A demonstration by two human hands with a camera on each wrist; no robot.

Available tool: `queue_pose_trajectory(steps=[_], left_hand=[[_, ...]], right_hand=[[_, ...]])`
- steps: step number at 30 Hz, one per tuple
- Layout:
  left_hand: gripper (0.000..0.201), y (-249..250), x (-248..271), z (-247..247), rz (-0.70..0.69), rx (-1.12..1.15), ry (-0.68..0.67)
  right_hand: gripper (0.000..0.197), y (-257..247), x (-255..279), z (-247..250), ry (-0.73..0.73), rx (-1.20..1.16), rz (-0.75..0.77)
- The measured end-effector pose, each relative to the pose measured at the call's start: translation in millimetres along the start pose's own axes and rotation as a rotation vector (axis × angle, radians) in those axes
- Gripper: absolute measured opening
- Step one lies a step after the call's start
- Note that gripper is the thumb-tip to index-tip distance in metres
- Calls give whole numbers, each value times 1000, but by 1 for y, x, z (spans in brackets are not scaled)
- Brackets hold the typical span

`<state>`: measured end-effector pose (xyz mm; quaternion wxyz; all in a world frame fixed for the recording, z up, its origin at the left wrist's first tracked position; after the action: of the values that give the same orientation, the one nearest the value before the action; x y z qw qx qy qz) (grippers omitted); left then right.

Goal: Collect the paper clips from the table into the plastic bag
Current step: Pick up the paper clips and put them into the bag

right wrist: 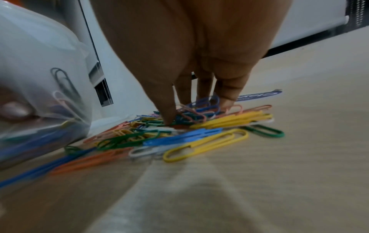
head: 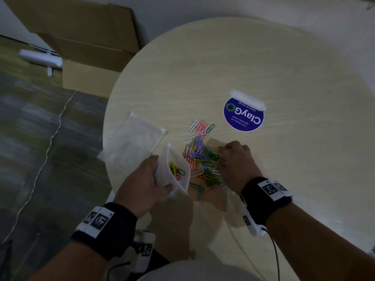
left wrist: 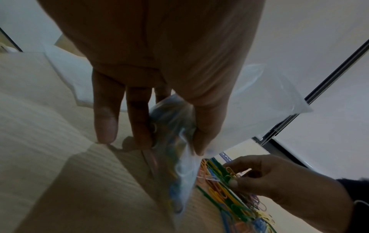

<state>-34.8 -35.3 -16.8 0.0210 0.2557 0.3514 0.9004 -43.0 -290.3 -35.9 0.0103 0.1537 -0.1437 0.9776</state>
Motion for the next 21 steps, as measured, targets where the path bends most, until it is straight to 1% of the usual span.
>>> queue_pose_trajectory(steps=[1, 3, 6, 10, 12, 16, 19, 21], left_hand=[[56, 1, 0, 0, -1, 3, -3], [60, 1, -1, -1, 2, -1, 0], [62, 0, -1, -3, -7, -16, 1], [56, 7, -3, -3, -44, -20, -7], [54, 10, -5, -3, -45, -32, -3], [56, 10, -11, -7, -35, -76, 1], [63, 12, -12, -10, -12, -108, 3], [65, 14, -13, -11, -1, -129, 15]], right_hand=[[41, 0, 0, 0, 5, -19, 2], [34, 0, 0, -1, 8, -55, 7], [32, 2, 2, 2, 32, -84, 24], [31, 6, 8, 18, 83, -136, 2], [30, 10, 12, 29, 122, -187, -41], [20, 11, 23, 59, 225, -374, -113], [18, -1, 31, 85, 257, -475, -89], [17, -14, 35, 100, 242, -503, -39]])
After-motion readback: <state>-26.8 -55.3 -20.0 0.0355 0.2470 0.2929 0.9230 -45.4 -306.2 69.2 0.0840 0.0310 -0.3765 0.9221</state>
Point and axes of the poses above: each hand's wrist, its own x-axis away from the middle knuckle, its own z-axis out of the back of the hand, y = z × x, the point moved 5 cm from there along -x, towards the middle knuckle, and after that the axes turned 5 degrees about z, right-handed, at the moved point
